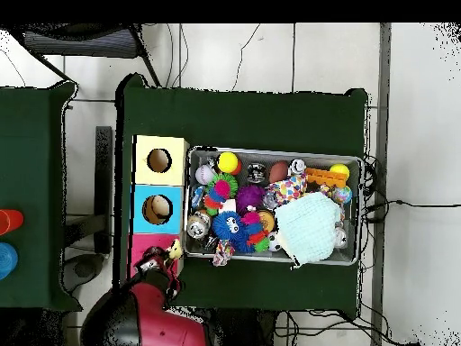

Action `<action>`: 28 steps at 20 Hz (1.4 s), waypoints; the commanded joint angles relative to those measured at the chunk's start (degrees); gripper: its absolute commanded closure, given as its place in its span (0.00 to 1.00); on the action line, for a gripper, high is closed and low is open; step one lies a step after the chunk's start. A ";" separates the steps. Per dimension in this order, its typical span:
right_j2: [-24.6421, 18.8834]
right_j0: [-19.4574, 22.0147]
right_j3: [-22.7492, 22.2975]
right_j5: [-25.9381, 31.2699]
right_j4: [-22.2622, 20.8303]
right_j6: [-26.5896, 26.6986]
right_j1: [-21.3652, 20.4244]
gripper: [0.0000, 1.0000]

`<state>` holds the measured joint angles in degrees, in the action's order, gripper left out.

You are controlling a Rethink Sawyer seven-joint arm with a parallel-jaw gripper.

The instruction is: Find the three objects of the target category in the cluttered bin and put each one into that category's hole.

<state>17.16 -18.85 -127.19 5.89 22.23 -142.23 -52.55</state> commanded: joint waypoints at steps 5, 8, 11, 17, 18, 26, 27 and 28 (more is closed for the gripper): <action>-14.58 12.05 -4.13 -7.30 1.61 -12.88 5.54 1.00; -14.26 10.45 -4.72 -7.28 2.74 -14.33 5.17 1.00; -12.94 7.61 -4.75 -6.72 4.63 -15.53 4.88 1.00; -6.64 0.56 -2.22 -2.04 8.55 -14.54 4.08 1.00; -4.93 -0.52 -1.44 -0.92 8.82 -13.84 4.01 1.00; -4.84 -0.57 -1.15 -1.16 10.10 -12.18 3.98 1.00; -5.80 0.09 -1.40 -2.20 10.09 -12.29 4.31 1.00; -7.59 1.50 -1.83 -3.87 9.88 -12.51 4.61 1.00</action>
<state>14.65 -21.58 -129.88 2.00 28.59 -142.23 -49.20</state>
